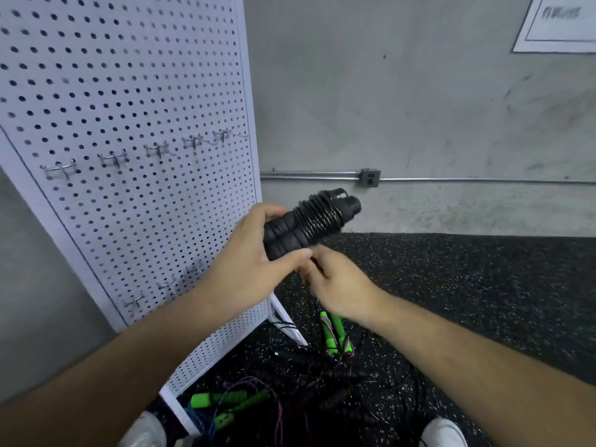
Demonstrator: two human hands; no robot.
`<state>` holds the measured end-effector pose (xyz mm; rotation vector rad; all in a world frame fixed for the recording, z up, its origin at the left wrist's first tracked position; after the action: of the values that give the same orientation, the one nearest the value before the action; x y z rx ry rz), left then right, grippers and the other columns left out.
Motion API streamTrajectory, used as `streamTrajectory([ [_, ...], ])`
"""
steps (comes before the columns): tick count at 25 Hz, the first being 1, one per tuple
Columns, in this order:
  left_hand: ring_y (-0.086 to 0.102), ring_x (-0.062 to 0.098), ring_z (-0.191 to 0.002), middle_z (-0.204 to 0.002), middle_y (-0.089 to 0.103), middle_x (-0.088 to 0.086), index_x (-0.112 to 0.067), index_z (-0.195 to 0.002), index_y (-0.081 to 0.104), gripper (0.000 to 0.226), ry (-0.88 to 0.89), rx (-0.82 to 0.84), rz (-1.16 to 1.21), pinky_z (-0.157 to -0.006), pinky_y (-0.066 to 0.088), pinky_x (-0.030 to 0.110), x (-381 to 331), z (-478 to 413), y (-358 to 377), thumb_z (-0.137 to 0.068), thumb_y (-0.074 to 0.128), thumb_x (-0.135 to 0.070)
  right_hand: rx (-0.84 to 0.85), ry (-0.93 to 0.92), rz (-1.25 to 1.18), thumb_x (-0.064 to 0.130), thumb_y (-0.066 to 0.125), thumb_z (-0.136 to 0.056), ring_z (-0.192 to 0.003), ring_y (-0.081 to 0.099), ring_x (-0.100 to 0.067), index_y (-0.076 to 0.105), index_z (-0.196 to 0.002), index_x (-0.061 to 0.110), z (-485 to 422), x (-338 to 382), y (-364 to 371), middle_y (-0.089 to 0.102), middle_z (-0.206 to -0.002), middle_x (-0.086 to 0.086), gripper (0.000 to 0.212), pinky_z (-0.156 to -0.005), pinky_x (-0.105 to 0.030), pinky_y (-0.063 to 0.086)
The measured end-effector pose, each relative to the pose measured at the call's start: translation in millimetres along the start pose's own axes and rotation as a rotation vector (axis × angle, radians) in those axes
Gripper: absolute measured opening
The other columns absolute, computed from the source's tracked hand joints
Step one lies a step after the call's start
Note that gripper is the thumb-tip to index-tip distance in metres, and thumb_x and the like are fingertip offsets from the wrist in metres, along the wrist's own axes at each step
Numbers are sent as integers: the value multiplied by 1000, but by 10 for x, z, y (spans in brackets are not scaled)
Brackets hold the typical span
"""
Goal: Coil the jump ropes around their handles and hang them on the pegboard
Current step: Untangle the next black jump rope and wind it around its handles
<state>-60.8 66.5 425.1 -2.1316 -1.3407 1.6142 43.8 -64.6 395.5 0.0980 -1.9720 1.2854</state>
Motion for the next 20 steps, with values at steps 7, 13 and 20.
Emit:
streamTrajectory([
  [7, 40, -30, -108, -129, 42, -27, -34, -155, 19, 61, -82, -31, 66, -94, 28, -5, -90, -97, 80, -103, 50, -39, -351, -46, 407, 25, 46, -101, -94, 62, -26, 53, -117, 10, -28, 439, -44, 62, -103, -7, 23, -69, -32, 41],
  [13, 52, -8, -125, -153, 45, -12, -48, -158, -4, 67, -60, -90, 306, -115, 39, 30, -99, -123, -16, -108, 37, -29, -568, -358, 284, 17, 71, -87, -88, 64, -17, 65, -121, 9, -36, 525, -118, 69, -96, -1, 36, -79, -25, 51],
  [20, 63, 7, -116, -132, 63, -17, -61, -140, 40, 51, -95, -111, 535, -104, 52, 37, -121, -112, -201, -110, 37, -20, -204, -555, 230, 22, 56, -94, -108, 57, -12, 48, -146, 9, -6, 478, -283, 65, -117, 2, 54, -97, -23, 46],
])
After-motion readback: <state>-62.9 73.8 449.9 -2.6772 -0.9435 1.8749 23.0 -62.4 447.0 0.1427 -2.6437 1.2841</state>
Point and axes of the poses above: each hand's wrist, its own z-axis away from the middle knuckle, its own y-axis out of the palm, x = y × z, the point moved 2 cm from there along -z, towards the middle knuckle
